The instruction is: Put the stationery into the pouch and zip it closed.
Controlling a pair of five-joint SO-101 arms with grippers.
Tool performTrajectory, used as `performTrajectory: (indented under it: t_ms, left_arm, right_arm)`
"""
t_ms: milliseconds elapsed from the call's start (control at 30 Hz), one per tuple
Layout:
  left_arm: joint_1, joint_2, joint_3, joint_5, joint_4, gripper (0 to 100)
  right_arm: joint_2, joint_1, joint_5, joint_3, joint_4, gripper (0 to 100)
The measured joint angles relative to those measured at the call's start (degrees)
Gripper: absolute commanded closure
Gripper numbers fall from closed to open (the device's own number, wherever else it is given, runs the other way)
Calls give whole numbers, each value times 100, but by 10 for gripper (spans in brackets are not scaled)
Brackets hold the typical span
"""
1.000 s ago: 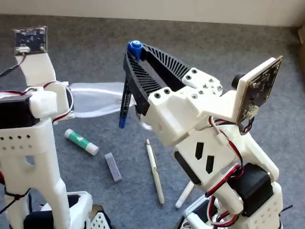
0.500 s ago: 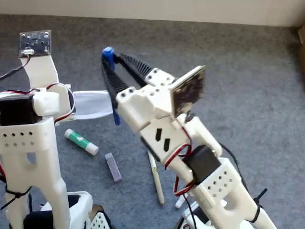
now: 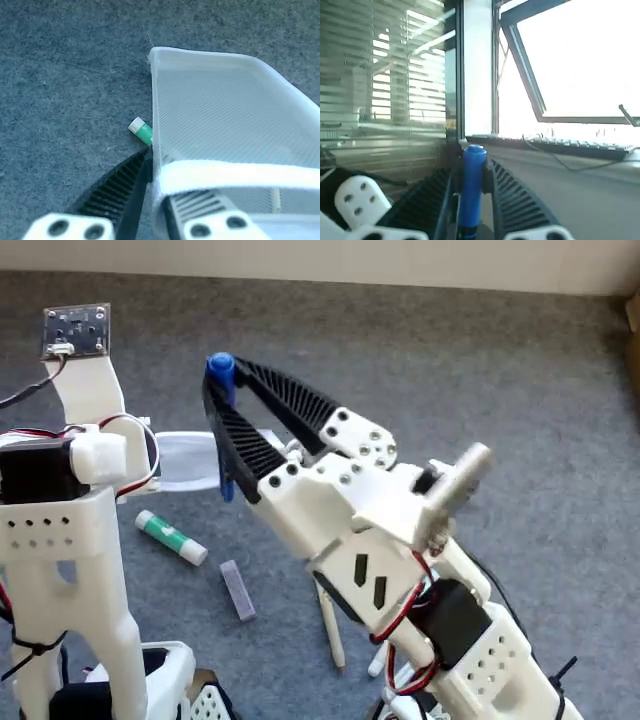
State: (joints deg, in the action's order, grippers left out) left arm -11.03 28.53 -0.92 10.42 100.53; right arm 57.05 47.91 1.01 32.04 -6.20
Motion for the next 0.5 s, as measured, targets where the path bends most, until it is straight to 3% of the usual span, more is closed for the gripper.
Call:
performTrajectory:
  t_ms: [200,500]
  left_arm:
    - [0,0,0,0,0,995]
    - [0,9,141,0,0,995]
  right_arm:
    - [-431,9,0,352,1468,993]
    - [-905,9,0,510,1723,993]
